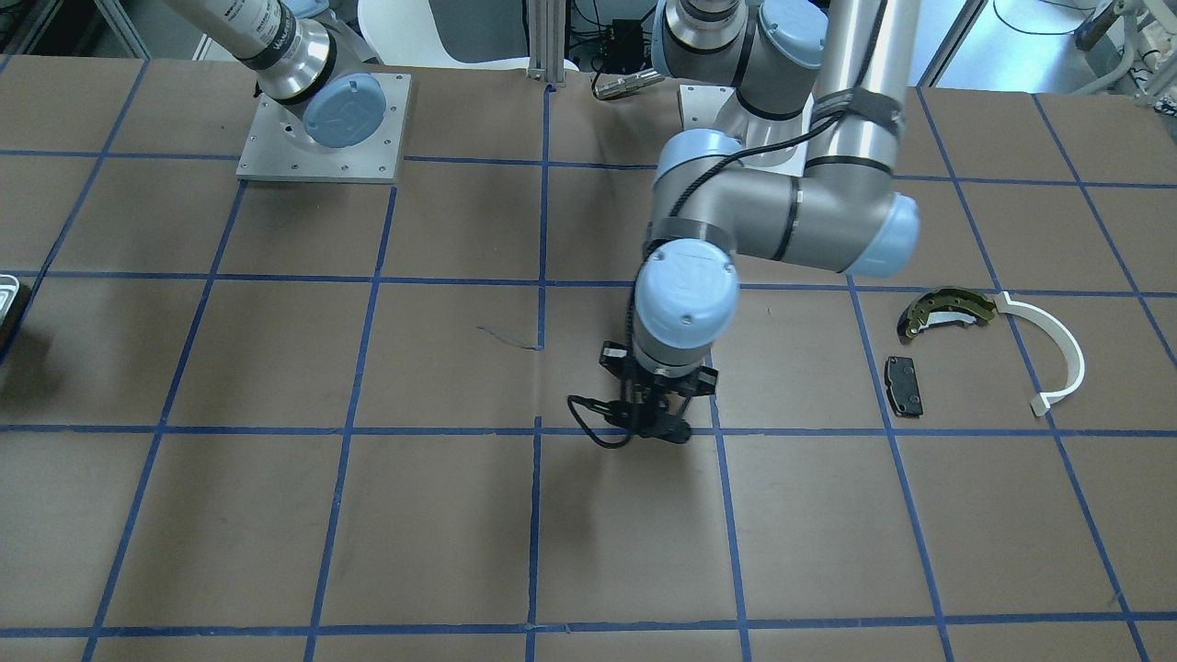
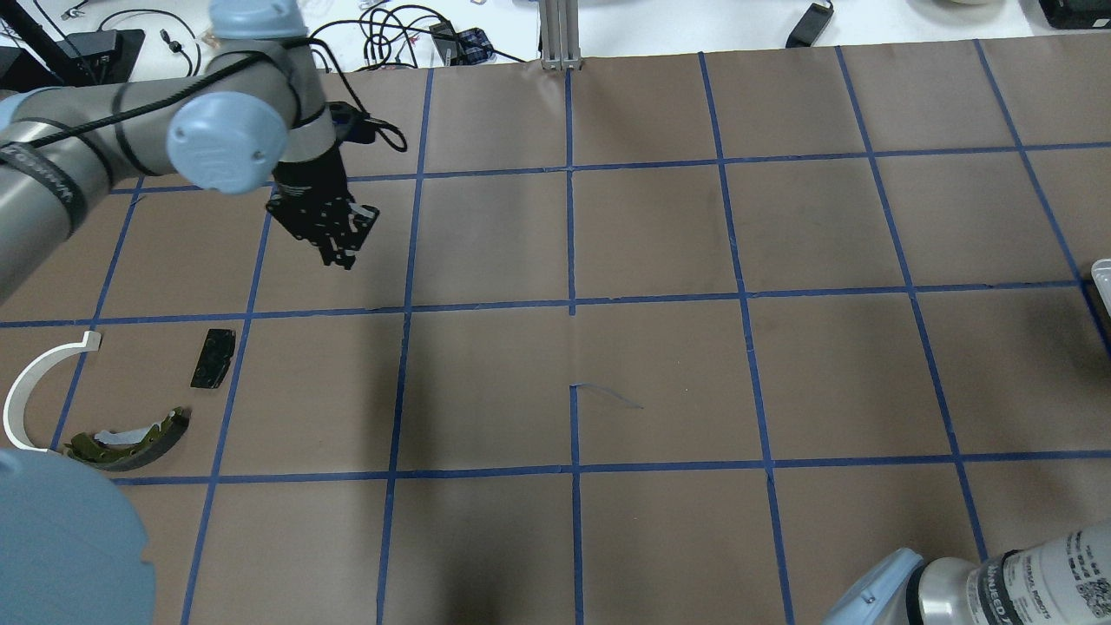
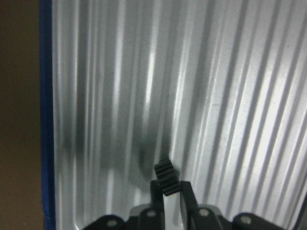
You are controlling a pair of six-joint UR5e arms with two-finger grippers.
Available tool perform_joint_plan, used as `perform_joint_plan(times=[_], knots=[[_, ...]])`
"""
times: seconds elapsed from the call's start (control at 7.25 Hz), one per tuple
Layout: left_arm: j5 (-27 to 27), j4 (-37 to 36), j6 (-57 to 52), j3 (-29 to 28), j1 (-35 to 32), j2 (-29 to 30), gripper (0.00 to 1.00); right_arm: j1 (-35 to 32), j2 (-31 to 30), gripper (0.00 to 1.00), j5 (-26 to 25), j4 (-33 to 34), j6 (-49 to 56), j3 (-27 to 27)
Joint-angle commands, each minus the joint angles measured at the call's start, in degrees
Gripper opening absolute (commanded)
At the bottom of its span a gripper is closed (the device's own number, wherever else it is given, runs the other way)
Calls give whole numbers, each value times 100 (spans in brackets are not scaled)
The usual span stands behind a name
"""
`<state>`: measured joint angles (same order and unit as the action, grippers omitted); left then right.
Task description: Place bearing gear from tray to pile
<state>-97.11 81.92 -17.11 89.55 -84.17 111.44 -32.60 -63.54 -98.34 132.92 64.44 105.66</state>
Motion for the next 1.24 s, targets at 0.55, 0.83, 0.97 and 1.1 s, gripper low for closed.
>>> perform_joint_plan(times=[0.55, 0.83, 0.97, 1.1], knots=[[-414, -132, -1101, 237, 2087, 115, 0, -1392, -1534, 0, -53, -565, -1824, 769], [-693, -1051, -1406, 789, 2194, 220, 0, -2683, -2282, 0, -27, -574, -3376, 1472], [-739, -1491, -1444, 1079, 2247, 264, 0, -3568, -2494, 0, 16, -609, -4639, 1606], [-739, -1782, -1426, 1317, 2352, 265, 0, -4656, -2496, 0, 25, -896, -6096, 1590]])
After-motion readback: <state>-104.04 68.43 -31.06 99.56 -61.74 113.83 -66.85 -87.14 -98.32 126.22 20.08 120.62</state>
